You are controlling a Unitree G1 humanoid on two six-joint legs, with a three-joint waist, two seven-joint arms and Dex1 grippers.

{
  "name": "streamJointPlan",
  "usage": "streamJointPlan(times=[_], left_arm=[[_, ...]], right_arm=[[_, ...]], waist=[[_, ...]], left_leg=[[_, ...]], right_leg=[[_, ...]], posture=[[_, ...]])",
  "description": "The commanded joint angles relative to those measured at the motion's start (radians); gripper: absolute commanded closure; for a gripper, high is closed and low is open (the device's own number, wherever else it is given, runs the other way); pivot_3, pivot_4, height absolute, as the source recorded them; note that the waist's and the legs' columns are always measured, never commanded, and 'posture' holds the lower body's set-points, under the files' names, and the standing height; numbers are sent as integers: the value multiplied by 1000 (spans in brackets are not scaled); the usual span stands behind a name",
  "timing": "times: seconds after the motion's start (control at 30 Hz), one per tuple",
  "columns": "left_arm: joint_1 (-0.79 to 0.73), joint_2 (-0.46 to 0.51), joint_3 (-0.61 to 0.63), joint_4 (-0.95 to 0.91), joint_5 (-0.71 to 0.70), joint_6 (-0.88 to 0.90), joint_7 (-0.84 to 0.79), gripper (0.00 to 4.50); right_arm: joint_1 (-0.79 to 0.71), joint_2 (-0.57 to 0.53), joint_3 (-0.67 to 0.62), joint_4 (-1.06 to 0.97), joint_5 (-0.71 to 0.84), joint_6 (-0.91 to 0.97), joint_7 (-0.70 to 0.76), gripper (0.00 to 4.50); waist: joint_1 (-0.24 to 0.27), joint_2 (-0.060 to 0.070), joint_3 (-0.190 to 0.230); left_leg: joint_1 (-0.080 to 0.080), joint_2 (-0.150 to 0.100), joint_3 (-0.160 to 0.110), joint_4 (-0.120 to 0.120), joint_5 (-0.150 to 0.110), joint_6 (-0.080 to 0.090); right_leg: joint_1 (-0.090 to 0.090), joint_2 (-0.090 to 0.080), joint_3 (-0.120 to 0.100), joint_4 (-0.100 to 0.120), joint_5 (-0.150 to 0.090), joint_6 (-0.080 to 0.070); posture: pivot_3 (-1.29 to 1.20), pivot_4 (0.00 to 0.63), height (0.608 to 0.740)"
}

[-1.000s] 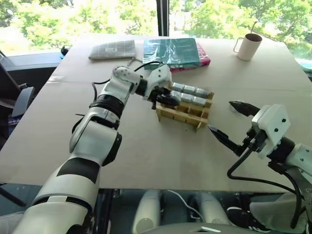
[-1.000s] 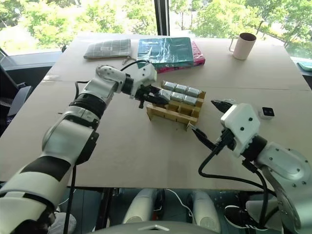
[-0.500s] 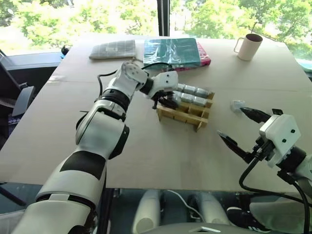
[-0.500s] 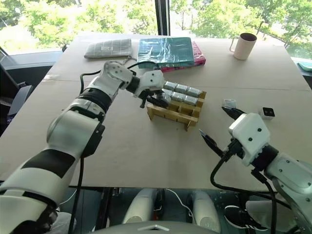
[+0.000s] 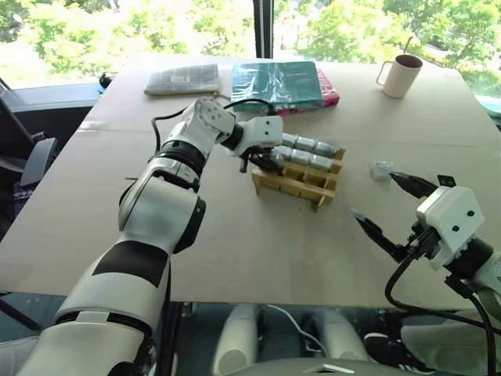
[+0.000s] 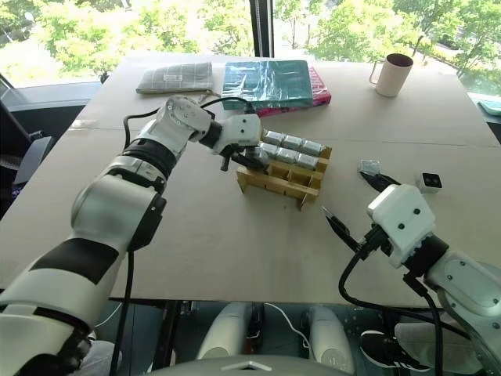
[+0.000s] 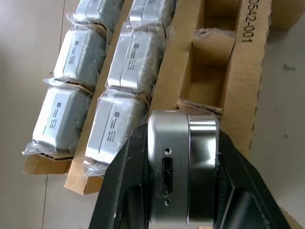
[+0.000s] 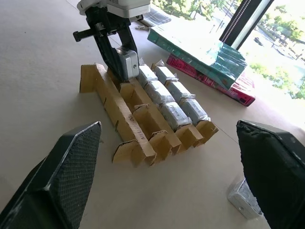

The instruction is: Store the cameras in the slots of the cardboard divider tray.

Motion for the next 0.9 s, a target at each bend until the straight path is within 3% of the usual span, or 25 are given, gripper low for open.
streamJointPlan(times=[0.03,0.63,0.7,0.73,0.87,0.9], left_arm=[[-10,-1,7,-6,17,-32,2,3593],[4,-22,-8,1,75,-87,-26,3593],[0,-29,23,1,43,-66,-61,2553],[-3,-29,39,-2,27,-60,-72,2298],[-26,-2,158,-12,-94,49,-210,591],[-30,8,180,-15,-114,80,-233,591]], right_arm=[[0,-14,2,-38,13,-31,-20,0],[-8,-69,62,-38,51,-60,-104,0],[-6,-75,65,-38,53,-63,-111,0],[-4,-77,67,-38,54,-66,-114,0],[2,-86,76,-38,60,-78,-131,0],[3,-88,79,-38,61,-80,-135,0]], waist=[[0,0,0],[0,0,-1],[0,0,-1],[0,0,-1],[0,0,-1],[-1,0,-1]], left_leg=[[0,0,0,0,0,0],[2,0,0,2,0,0],[2,0,0,2,0,0],[1,0,0,2,0,0],[1,0,0,3,0,0],[1,0,0,3,0,0]], right_leg=[[0,0,0,0,0,0],[2,0,0,1,0,0],[2,0,0,1,0,0],[2,0,0,1,0,0],[2,0,0,1,0,0],[2,0,0,1,0,0]], posture=[[0,150,740],[0,150,740],[0,150,740],[0,150,740],[0,150,740],[0,150,740]])
